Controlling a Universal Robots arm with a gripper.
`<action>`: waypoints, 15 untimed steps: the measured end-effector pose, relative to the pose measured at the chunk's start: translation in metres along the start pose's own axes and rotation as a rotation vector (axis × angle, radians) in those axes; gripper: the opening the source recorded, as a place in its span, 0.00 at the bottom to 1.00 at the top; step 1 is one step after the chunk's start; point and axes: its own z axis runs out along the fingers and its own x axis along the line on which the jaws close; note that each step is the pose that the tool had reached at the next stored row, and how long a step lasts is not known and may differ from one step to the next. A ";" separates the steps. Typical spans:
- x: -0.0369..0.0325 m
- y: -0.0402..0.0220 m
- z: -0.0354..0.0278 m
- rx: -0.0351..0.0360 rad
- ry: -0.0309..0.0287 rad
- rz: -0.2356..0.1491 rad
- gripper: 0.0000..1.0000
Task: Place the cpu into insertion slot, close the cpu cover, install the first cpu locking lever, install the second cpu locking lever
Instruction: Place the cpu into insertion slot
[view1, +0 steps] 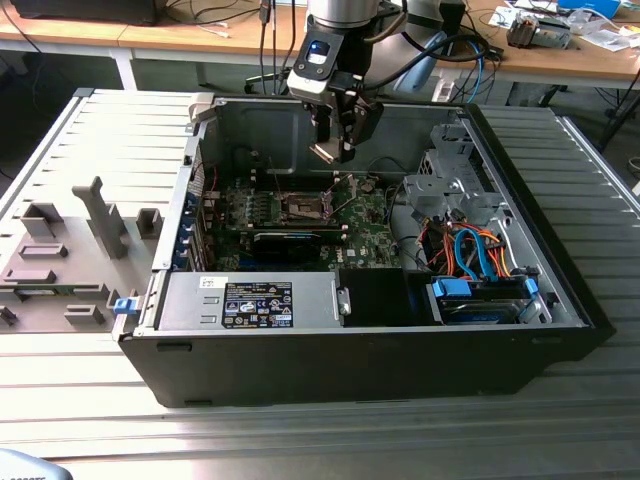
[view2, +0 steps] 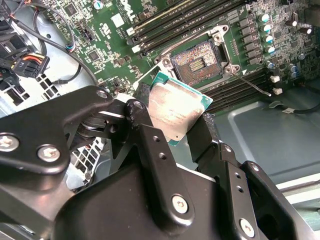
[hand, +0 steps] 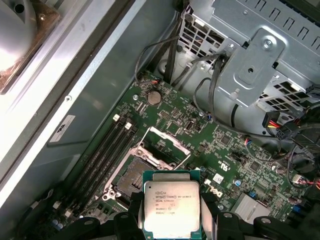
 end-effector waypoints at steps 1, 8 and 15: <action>0.0000 0.0000 0.0000 0.0000 0.0000 0.000 0.54; 0.0000 0.0000 0.0001 0.0001 -0.0002 0.005 0.54; 0.0000 0.0000 0.0000 0.0003 -0.0004 0.011 0.54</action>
